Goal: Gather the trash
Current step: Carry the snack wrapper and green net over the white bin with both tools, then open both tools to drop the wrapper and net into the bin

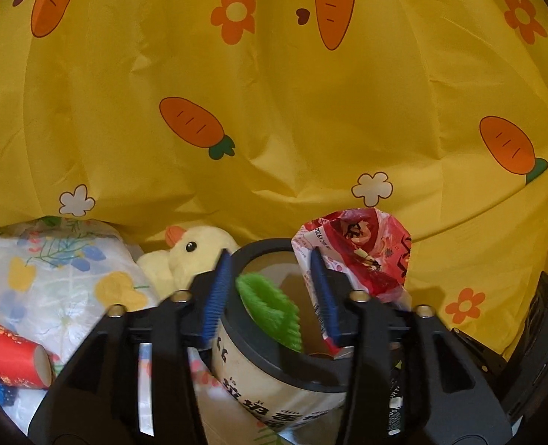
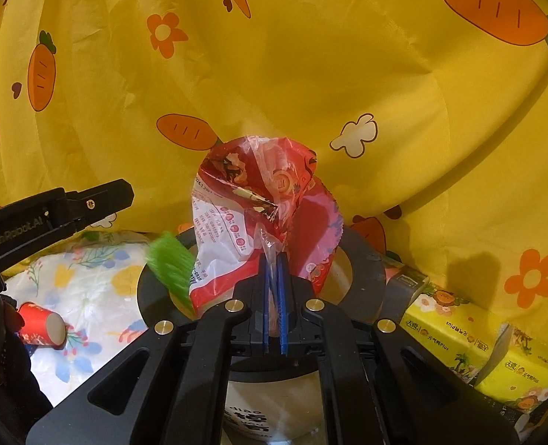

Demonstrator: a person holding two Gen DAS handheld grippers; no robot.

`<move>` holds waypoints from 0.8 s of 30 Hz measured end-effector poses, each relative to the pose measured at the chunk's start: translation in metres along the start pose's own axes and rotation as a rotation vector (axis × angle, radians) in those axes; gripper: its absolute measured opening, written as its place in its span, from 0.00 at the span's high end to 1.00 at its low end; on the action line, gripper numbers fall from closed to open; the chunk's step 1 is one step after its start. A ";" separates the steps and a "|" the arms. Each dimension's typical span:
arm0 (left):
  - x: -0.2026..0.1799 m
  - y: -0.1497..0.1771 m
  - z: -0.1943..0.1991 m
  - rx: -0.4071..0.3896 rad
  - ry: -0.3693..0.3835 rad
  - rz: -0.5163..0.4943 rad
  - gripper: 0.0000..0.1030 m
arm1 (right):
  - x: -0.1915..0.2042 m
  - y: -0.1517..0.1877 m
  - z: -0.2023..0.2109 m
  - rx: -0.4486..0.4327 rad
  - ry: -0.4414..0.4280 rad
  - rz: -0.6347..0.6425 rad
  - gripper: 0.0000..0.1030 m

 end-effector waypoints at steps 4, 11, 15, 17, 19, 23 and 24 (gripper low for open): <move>0.007 0.002 0.015 -0.034 -0.029 0.005 0.21 | 0.001 0.000 0.000 0.000 -0.008 0.004 0.94; 0.032 0.013 0.060 -0.081 -0.135 -0.009 0.07 | 0.002 -0.001 0.003 -0.013 -0.012 -0.004 0.64; 0.053 0.024 0.091 -0.101 -0.219 -0.006 0.06 | 0.002 -0.001 0.011 -0.024 -0.021 -0.024 0.57; 0.062 0.029 0.105 -0.112 -0.267 -0.010 0.06 | 0.003 -0.001 0.018 -0.031 -0.026 -0.035 0.51; 0.069 0.034 0.118 -0.120 -0.308 -0.016 0.06 | 0.007 0.001 0.028 -0.044 -0.032 -0.034 0.45; 0.078 0.046 0.141 -0.115 -0.363 -0.012 0.06 | 0.019 0.008 0.052 -0.079 -0.049 -0.036 0.23; 0.080 0.049 0.146 -0.111 -0.371 -0.009 0.06 | 0.023 0.010 0.059 -0.088 -0.054 -0.035 0.18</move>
Point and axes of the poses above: each gripper's, at about its wrist camera, not at the fingertips, and z roughly against the way its jaws point, x to its left, y to its underside, the point moved 3 cm from there along -z, roughly the way its jaws point, and after that the axes turned 3 degrees about -x, right-handed, at the moved point
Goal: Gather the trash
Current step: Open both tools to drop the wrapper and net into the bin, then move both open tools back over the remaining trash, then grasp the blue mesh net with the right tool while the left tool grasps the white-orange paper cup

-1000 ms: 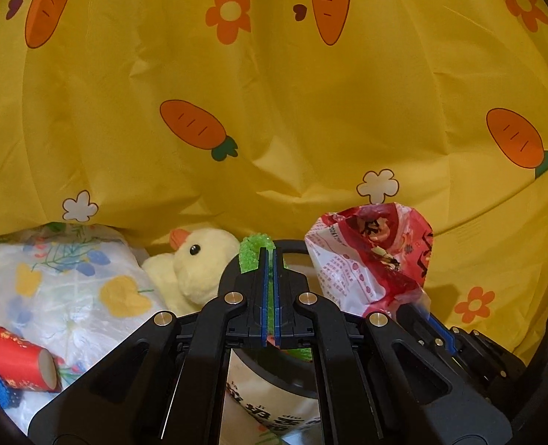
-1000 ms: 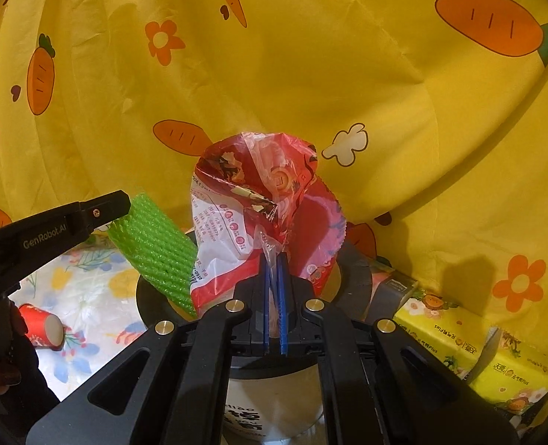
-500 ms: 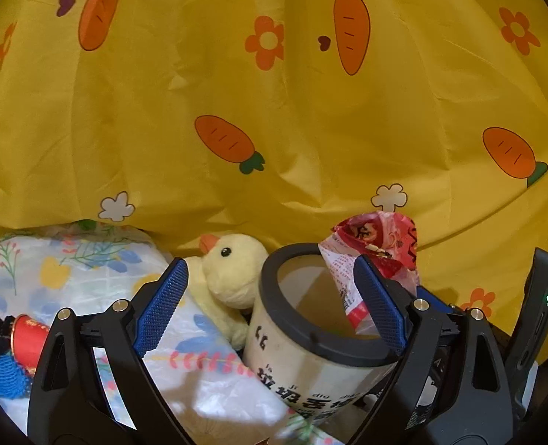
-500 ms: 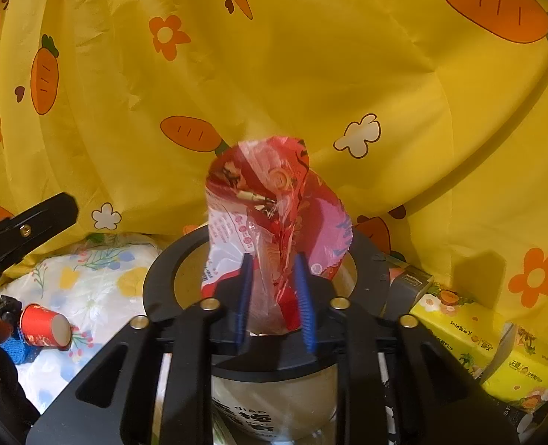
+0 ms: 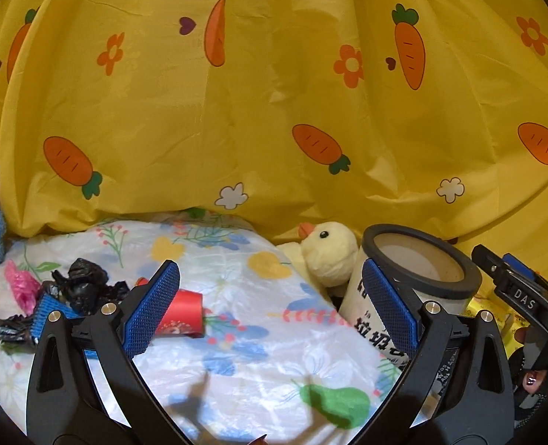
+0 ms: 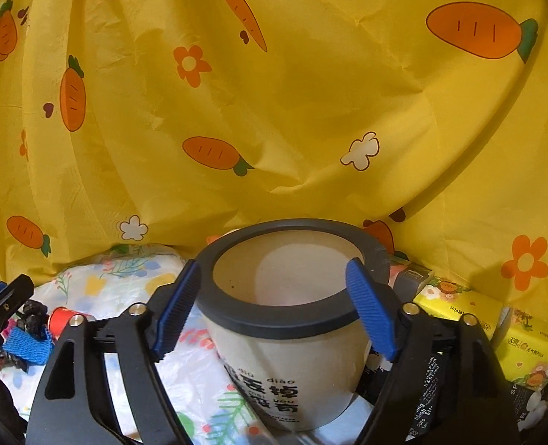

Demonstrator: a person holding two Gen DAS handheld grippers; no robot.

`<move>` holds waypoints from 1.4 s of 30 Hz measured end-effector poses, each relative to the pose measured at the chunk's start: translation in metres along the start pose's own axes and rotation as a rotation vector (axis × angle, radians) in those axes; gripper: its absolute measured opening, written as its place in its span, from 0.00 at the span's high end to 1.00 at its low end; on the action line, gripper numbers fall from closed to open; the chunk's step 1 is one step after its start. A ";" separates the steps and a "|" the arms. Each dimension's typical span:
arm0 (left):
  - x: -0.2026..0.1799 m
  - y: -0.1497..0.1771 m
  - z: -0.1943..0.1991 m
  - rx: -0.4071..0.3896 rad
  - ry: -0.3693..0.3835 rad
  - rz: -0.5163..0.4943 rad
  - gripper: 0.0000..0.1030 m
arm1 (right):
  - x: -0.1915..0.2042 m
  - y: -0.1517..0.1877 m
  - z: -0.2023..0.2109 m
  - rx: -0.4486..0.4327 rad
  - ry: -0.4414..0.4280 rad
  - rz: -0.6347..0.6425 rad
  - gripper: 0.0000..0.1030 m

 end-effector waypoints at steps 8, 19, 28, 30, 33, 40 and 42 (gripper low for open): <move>0.047 0.018 0.040 0.014 -0.135 0.029 0.05 | 0.045 0.017 0.030 -0.007 -0.116 0.004 0.05; 0.150 0.040 0.088 0.021 -0.398 0.110 0.05 | 0.157 0.059 0.038 0.083 -0.348 0.162 0.05; 0.219 0.038 0.112 -0.003 -0.544 0.173 0.05 | 0.230 0.081 0.011 0.171 -0.399 0.275 0.06; 0.232 0.041 0.115 -0.002 -0.574 0.183 0.05 | 0.241 0.089 0.002 0.201 -0.397 0.289 0.09; 0.253 0.048 0.117 0.014 -0.609 0.213 0.05 | 0.260 0.099 -0.013 0.251 -0.409 0.303 0.12; 0.276 0.055 0.120 0.022 -0.639 0.231 0.05 | 0.300 0.127 -0.046 0.406 -0.444 0.339 0.37; 0.279 0.055 0.122 0.020 -0.642 0.231 0.05 | 0.304 0.133 -0.056 0.446 -0.444 0.321 0.41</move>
Point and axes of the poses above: each gripper's, at about its wrist camera, not at the fingertips, and z roughly against the way its jaws point, x to its left, y to its underside, the point moved 3 cm from there along -z, roughly the way its jaws point, and after that the axes turned 3 degrees about -x, right-handed, at the moved point
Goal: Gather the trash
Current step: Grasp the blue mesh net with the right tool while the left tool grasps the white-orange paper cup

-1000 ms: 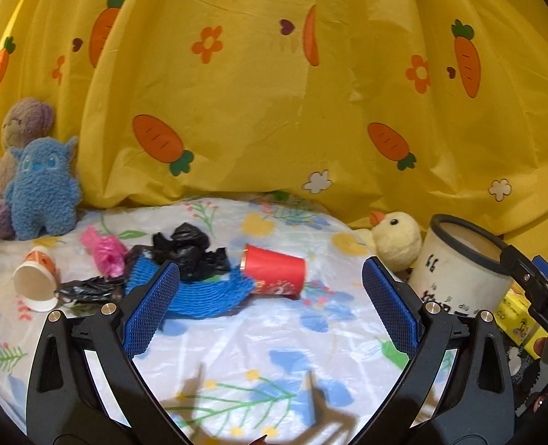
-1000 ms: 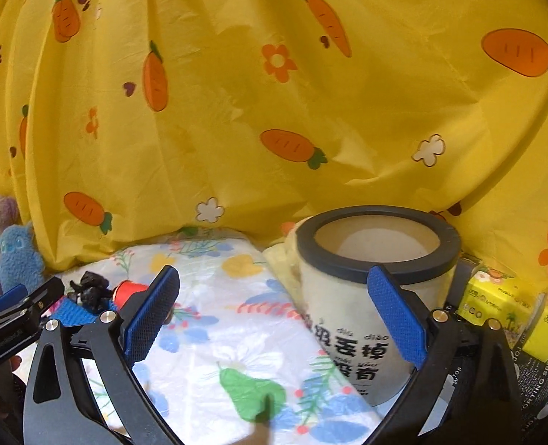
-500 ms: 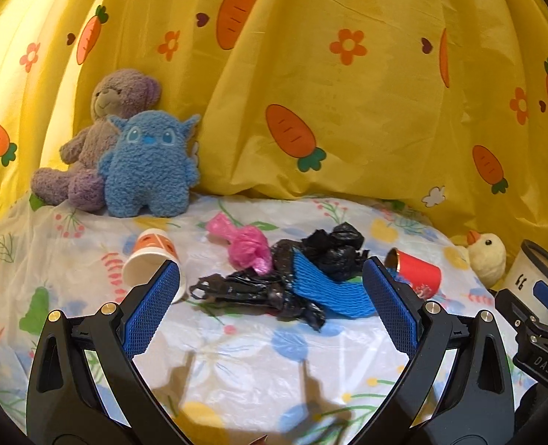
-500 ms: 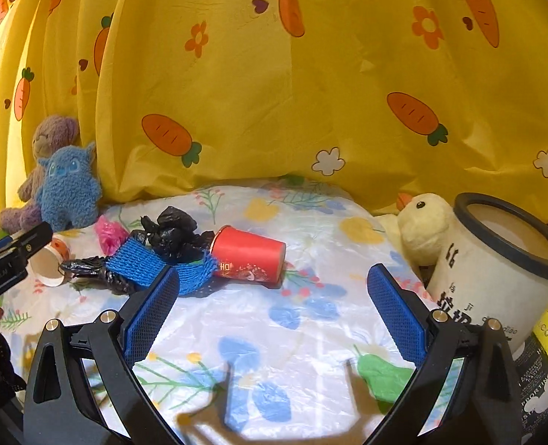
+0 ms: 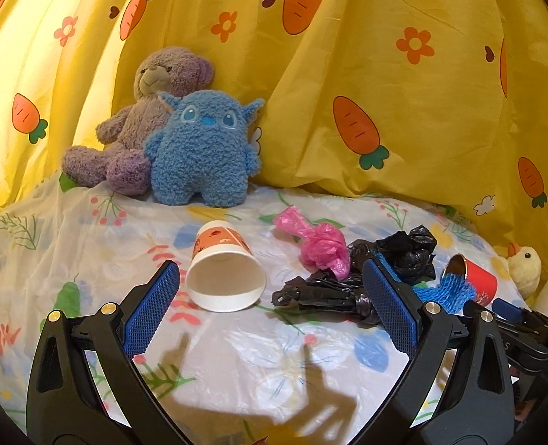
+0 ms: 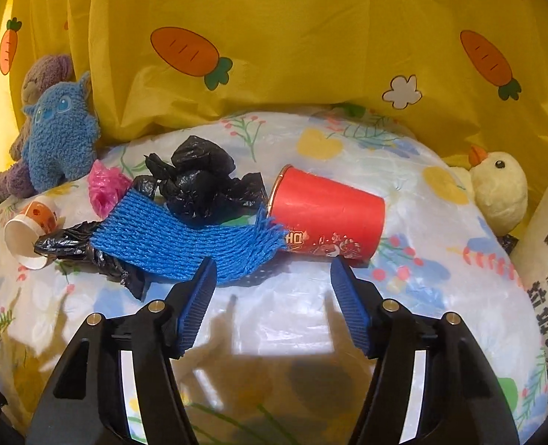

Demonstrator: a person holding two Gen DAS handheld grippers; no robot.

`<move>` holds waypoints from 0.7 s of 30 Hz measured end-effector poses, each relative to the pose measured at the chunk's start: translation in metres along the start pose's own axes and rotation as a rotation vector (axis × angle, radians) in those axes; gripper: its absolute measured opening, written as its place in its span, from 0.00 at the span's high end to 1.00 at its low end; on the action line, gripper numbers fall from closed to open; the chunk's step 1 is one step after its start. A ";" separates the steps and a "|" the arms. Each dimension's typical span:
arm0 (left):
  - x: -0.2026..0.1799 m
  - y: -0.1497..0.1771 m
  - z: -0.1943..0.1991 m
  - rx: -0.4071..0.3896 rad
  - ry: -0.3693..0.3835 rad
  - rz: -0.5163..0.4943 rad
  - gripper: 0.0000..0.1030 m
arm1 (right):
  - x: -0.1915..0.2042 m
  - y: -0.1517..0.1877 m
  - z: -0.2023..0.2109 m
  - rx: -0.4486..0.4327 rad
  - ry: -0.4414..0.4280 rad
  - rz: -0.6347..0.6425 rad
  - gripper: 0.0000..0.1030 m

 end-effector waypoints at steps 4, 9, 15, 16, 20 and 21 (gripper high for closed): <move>0.008 0.000 -0.002 0.005 -0.003 0.013 0.06 | -0.002 -0.003 -0.019 0.056 -0.044 -0.067 0.50; 0.019 0.000 -0.006 0.016 -0.012 0.023 0.06 | 0.001 -0.006 -0.031 0.080 -0.055 -0.078 0.72; 0.030 0.001 -0.007 0.027 -0.017 0.045 0.06 | 0.000 -0.009 -0.024 0.028 -0.066 -0.071 0.96; 0.031 0.001 -0.007 0.029 -0.016 0.047 0.06 | 0.000 -0.009 -0.020 0.010 -0.069 -0.071 0.96; 0.038 0.002 -0.005 0.033 -0.012 0.059 0.06 | -0.004 -0.010 0.013 -0.079 -0.083 -0.073 0.96; 0.040 0.002 -0.004 0.034 -0.017 0.062 0.06 | -0.005 -0.010 0.024 -0.109 -0.084 -0.068 0.96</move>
Point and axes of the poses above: each gripper's, at about its wrist camera, not at the fingertips, and z roughly against the way its jaws point, x to its left, y to its underside, the point moved 3 cm from there along -z, roughly the way its jaws point, and after that the axes turned 3 degrees about -x, right-handed, at the moved point
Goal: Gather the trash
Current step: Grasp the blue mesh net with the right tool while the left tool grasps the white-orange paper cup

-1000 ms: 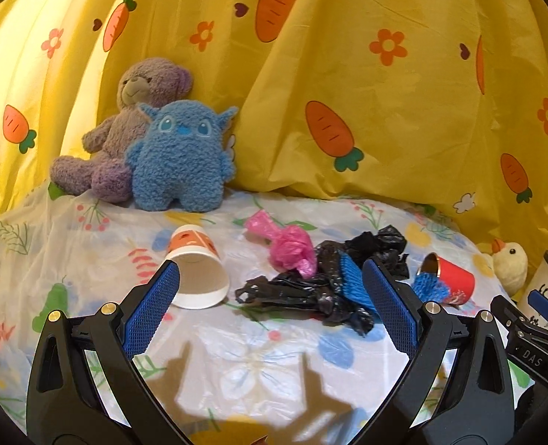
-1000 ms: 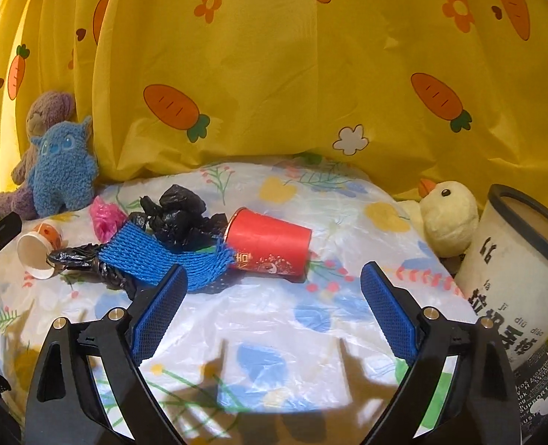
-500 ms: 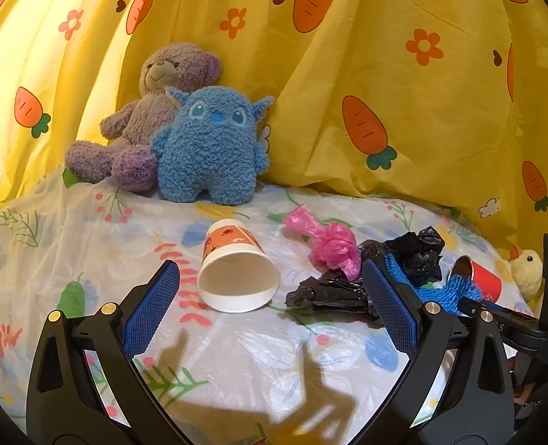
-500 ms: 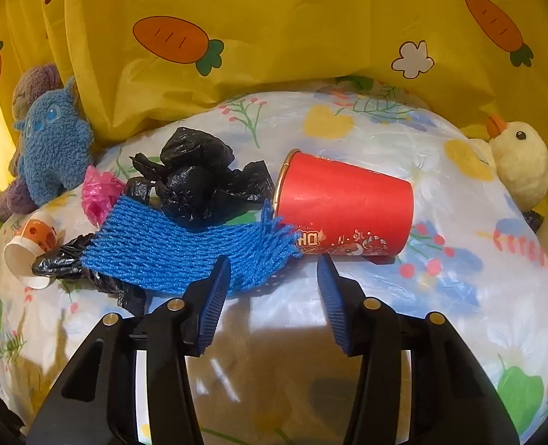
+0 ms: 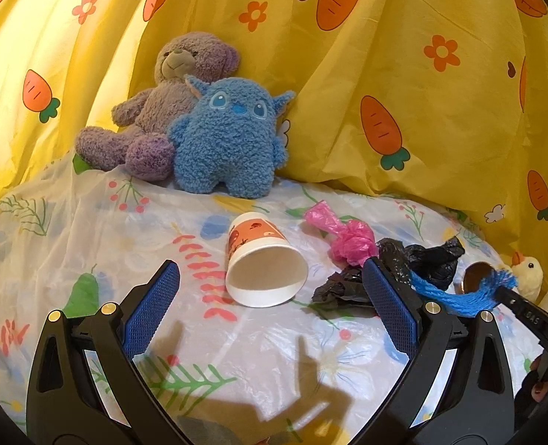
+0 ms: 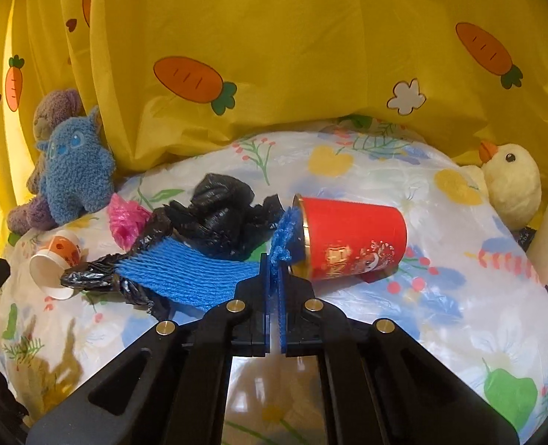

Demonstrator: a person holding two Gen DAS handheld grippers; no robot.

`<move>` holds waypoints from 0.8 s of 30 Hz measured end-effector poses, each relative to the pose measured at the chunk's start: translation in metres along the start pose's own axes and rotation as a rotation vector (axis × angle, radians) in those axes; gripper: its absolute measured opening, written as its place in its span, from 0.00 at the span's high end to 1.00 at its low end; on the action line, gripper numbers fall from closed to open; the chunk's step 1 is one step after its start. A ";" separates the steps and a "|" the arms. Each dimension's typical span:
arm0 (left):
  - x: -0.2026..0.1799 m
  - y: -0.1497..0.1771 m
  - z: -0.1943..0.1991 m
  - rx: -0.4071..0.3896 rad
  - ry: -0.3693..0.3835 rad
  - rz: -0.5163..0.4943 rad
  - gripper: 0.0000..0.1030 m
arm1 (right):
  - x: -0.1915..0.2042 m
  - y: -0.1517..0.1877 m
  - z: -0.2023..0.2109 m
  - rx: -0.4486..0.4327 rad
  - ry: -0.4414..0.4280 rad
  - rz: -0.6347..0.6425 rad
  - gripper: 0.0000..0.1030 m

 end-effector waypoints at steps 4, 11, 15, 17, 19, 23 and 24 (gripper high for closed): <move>0.009 0.000 -0.002 0.015 -0.007 0.014 0.06 | 0.001 0.000 0.035 -0.088 -0.001 0.022 0.96; 0.022 -0.003 -0.027 0.095 -0.055 -0.022 0.19 | -0.003 0.006 0.056 -0.114 -0.022 0.024 0.96; 0.022 0.003 -0.048 0.178 -0.061 -0.053 0.32 | -0.006 0.007 0.065 -0.124 -0.043 0.010 0.96; 0.022 0.005 -0.058 0.206 -0.086 -0.064 0.44 | -0.006 0.009 0.068 -0.129 -0.050 0.012 0.96; 0.023 0.006 -0.066 0.228 -0.090 -0.072 0.49 | -0.007 0.010 0.071 -0.130 -0.060 0.016 0.96; 0.023 0.006 -0.074 0.250 -0.087 -0.070 0.69 | -0.007 0.012 0.074 -0.135 -0.072 0.015 0.96; 0.023 0.006 -0.075 0.253 -0.092 -0.070 0.73 | -0.007 0.013 0.075 -0.137 -0.075 0.014 0.96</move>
Point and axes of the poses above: each gripper's, at about its wrist camera, not at the fingertips, and z roughly against the way its jaws point, x to its left, y to its underside, the point moved 3 cm from there along -z, roughly the way its jaws point, and after that the axes turned 3 degrees about -x, right-handed, at the moved point
